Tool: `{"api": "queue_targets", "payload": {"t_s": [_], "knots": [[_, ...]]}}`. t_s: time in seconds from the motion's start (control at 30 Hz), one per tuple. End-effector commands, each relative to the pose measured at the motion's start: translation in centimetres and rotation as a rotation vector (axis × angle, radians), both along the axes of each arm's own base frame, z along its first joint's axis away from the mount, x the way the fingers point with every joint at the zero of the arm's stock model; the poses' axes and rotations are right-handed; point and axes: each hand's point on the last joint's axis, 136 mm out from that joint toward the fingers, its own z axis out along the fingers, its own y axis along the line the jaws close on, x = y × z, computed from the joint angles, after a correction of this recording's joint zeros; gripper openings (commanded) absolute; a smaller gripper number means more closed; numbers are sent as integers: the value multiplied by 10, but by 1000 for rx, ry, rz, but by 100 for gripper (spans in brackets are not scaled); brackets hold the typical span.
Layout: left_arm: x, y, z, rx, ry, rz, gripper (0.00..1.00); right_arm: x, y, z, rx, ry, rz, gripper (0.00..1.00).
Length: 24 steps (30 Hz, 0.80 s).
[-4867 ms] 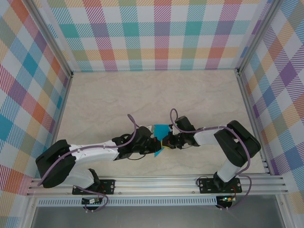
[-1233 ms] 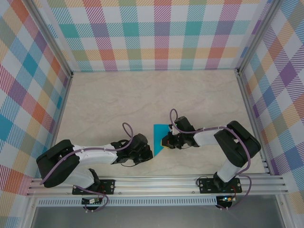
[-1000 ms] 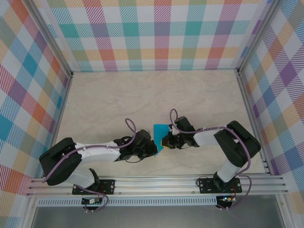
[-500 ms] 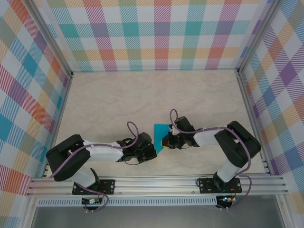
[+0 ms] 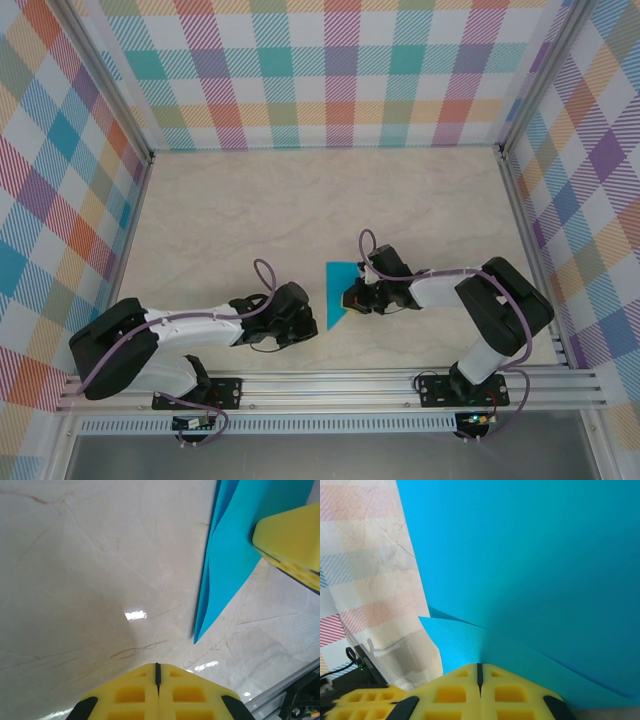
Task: Fold a paper plane with a square sheet of paper (pick it up from the middle)
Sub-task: Third fold the triangle at the center of the table.
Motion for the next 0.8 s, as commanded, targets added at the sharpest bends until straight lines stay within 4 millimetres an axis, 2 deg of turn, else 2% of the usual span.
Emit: {"api": "queue_targets", "payload": {"t_s": [0.0, 0.1, 0.2, 0.23, 0.33, 0.4, 0.57, 0.77], "knots": [[16, -4, 29, 37, -87, -32, 4, 1, -13, 6, -94, 1, -19, 7], [31, -6, 42, 69, -126, -24, 5, 11, -19, 31, -130, -63, -21, 10], [46, -16, 48, 58, -140, -33, 6, 18, -34, 46, -153, -91, -55, 16], [50, -23, 48, 49, -136, -46, 6, 20, -41, 48, -158, -93, -74, 22], [59, -41, 44, 45, -122, -88, 6, 23, -58, 50, -146, -89, -114, 27], [63, -50, 36, 58, -103, -109, 5, 22, -62, 49, -122, -78, -120, 33], [73, -57, 21, 116, -81, -109, 1, 18, -56, 45, -54, -48, -100, 41], [78, -50, 14, 144, -77, -82, 1, 19, -43, 35, 6, -6, -71, 44]]}}
